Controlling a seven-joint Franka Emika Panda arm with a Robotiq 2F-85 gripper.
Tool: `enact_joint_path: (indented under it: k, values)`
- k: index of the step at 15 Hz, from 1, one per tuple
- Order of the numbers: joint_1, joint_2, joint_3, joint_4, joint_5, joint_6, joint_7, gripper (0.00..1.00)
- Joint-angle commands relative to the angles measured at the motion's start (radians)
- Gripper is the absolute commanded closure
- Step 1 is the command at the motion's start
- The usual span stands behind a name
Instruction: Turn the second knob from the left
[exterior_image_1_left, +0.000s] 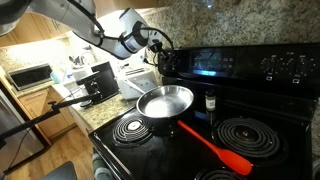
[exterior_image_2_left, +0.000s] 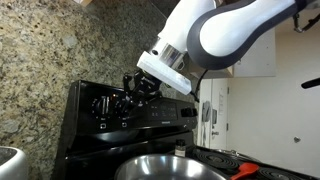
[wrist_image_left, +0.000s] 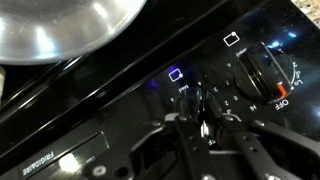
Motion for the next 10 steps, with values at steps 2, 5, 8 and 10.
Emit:
enact_joint_path:
  k: [2, 5, 8, 10]
  values:
    - [-0.03, 0.045, -0.006, -0.025, 0.105, 0.203, -0.036, 0.94]
    - [-0.026, 0.034, -0.011, -0.076, 0.169, 0.273, -0.053, 0.94]
    - [-0.057, 0.027, 0.023, -0.108, 0.144, 0.325, -0.03, 0.94]
    - [-0.067, 0.026, 0.036, -0.123, 0.145, 0.352, -0.03, 0.94]
